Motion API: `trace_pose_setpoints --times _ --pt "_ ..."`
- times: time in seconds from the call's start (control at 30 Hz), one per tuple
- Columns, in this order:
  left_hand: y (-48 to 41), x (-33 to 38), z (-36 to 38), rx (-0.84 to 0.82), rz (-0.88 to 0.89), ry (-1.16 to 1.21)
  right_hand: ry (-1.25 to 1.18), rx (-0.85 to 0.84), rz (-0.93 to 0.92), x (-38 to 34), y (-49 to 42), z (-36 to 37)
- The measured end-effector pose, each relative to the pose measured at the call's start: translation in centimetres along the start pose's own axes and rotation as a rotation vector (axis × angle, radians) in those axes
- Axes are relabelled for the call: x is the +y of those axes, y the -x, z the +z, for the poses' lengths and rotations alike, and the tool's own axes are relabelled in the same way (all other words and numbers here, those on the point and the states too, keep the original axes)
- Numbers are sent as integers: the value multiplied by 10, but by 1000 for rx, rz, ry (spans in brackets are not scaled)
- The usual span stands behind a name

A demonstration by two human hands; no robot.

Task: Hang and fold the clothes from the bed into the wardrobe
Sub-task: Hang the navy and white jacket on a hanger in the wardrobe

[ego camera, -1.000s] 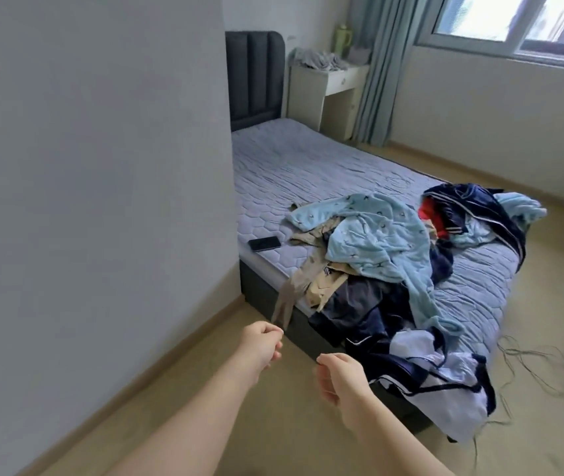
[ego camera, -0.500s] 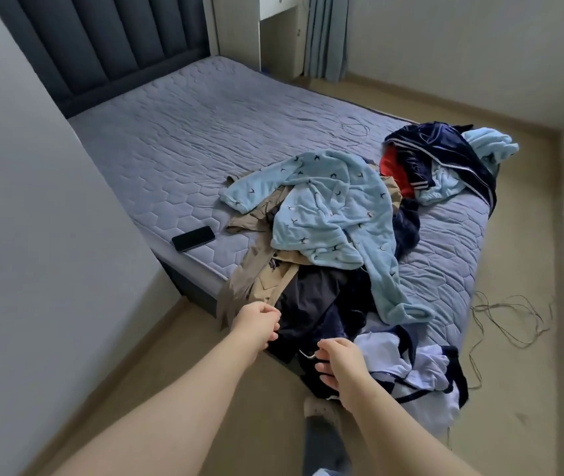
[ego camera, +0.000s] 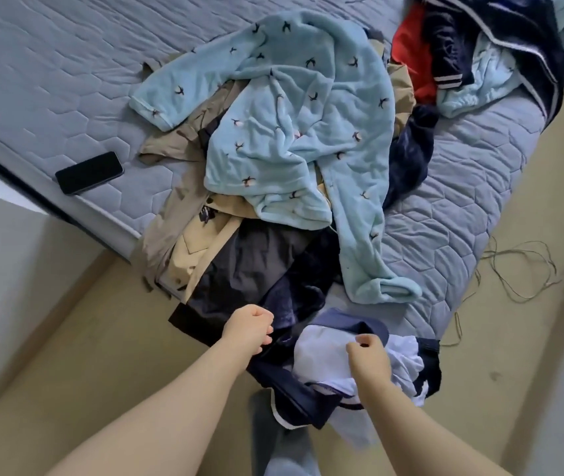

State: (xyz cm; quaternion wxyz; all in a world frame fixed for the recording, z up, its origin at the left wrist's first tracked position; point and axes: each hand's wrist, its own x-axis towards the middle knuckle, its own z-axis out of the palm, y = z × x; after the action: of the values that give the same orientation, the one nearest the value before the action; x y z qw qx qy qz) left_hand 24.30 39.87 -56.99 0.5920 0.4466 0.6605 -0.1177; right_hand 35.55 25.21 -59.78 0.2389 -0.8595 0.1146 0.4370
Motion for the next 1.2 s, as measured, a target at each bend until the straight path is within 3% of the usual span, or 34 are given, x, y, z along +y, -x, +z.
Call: trace_pose_setpoints --times 0.17,0.33,0.4,0.67,0.9,1.2 --pt "-50 7 33 -11 -42 -97 263 136 -22 -8 -59 -5" --pt "-80 11 54 -48 -43 -205 433 -50 71 -5 -103 -1" --pt "-84 14 57 -60 -35 -229 396 -124 57 -5 -109 5" --pt "-67 47 38 -50 67 -283 -90 -168 -209 -69 -55 26" --pt "-7 111 -17 -126 371 -393 -69 -266 -540 -168 25 1" --pt "97 187 -93 -206 657 -314 -3 -261 -845 -258 144 -57"
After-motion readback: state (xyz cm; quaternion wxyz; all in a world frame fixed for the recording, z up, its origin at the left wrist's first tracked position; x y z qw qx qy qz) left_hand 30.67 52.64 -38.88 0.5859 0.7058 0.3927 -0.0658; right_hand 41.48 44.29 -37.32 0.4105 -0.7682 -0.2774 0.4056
